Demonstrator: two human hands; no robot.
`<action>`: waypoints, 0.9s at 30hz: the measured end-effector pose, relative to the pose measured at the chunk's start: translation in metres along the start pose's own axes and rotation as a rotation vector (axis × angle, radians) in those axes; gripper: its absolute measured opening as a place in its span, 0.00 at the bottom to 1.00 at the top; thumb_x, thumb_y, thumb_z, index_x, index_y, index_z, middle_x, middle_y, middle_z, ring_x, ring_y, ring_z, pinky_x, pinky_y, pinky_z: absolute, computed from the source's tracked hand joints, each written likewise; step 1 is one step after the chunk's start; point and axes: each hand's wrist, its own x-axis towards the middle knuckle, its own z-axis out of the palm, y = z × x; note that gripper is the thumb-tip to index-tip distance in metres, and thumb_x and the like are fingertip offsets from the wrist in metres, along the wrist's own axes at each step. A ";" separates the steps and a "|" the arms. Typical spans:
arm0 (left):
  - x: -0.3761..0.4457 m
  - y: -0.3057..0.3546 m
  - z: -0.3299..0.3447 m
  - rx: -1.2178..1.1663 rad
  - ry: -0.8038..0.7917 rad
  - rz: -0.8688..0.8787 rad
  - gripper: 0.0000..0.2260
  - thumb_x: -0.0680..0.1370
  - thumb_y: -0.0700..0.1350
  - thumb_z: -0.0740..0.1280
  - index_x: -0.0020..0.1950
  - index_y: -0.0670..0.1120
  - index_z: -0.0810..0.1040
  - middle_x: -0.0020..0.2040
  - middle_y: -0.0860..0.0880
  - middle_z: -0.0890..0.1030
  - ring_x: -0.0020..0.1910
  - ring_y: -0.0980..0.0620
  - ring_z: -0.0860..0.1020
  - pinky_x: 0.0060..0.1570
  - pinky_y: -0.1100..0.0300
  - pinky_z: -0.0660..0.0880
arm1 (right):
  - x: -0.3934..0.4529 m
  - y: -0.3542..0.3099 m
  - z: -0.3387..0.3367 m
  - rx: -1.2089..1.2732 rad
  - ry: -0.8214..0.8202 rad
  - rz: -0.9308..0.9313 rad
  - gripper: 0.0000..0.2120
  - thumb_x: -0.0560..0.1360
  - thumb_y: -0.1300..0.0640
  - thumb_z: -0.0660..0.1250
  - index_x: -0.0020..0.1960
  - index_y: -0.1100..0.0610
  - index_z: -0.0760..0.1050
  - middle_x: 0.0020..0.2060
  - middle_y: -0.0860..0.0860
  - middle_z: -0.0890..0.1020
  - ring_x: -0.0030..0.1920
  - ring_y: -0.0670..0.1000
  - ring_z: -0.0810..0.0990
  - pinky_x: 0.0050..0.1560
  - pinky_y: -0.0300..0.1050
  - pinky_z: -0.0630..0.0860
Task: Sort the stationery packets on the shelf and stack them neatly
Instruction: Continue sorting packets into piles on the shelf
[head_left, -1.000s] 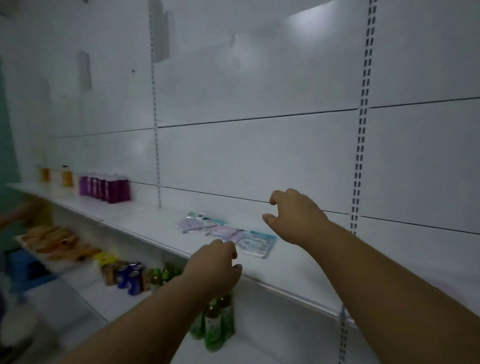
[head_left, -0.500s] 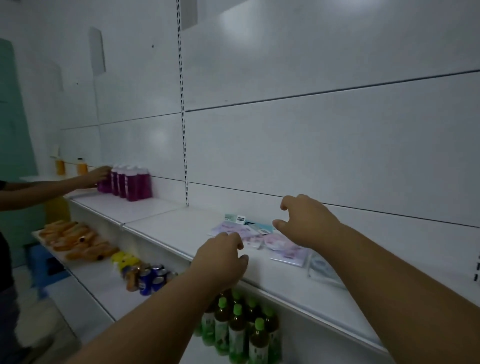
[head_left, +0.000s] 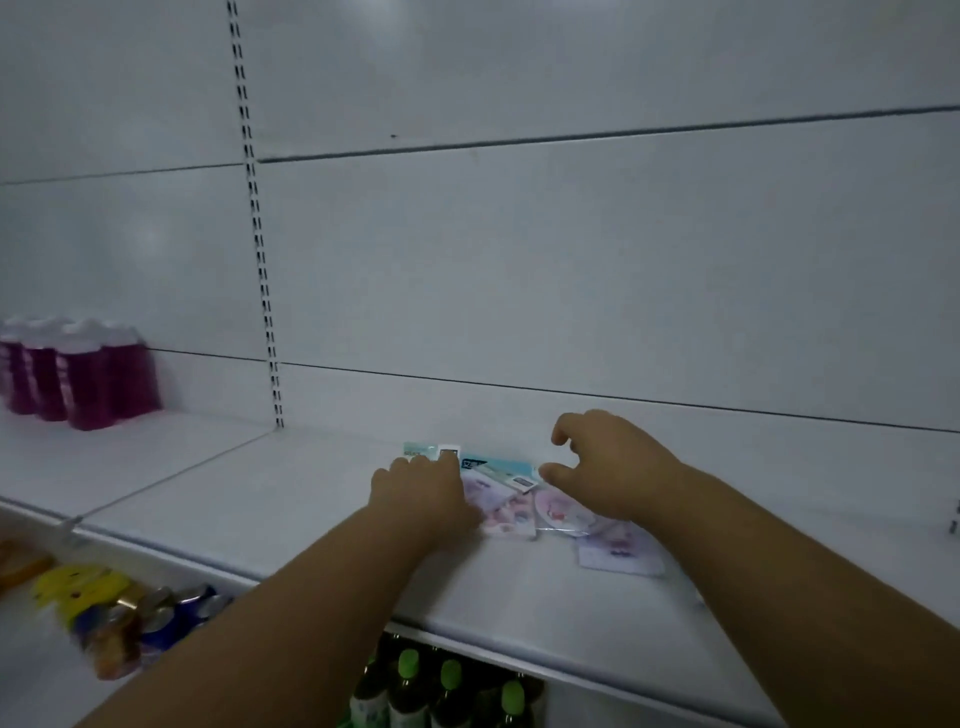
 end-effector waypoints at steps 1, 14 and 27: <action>0.007 -0.002 0.001 -0.010 -0.024 0.022 0.30 0.67 0.67 0.64 0.63 0.52 0.70 0.60 0.48 0.79 0.57 0.45 0.76 0.52 0.52 0.69 | 0.000 -0.002 0.002 -0.013 -0.008 0.022 0.21 0.73 0.40 0.65 0.61 0.50 0.72 0.55 0.51 0.77 0.52 0.52 0.76 0.49 0.46 0.72; 0.015 -0.031 -0.014 -0.987 0.129 0.157 0.04 0.75 0.45 0.67 0.46 0.46 0.75 0.45 0.45 0.81 0.42 0.46 0.81 0.45 0.50 0.80 | -0.013 -0.028 0.040 -0.233 -0.211 0.507 0.21 0.74 0.40 0.60 0.56 0.56 0.73 0.57 0.58 0.79 0.57 0.60 0.75 0.57 0.51 0.69; -0.002 -0.013 -0.012 -1.446 0.058 0.131 0.03 0.80 0.45 0.65 0.47 0.52 0.74 0.44 0.50 0.83 0.41 0.50 0.83 0.40 0.49 0.83 | -0.034 -0.025 0.002 0.504 0.559 0.520 0.08 0.72 0.63 0.69 0.50 0.56 0.77 0.47 0.52 0.83 0.46 0.52 0.80 0.50 0.44 0.75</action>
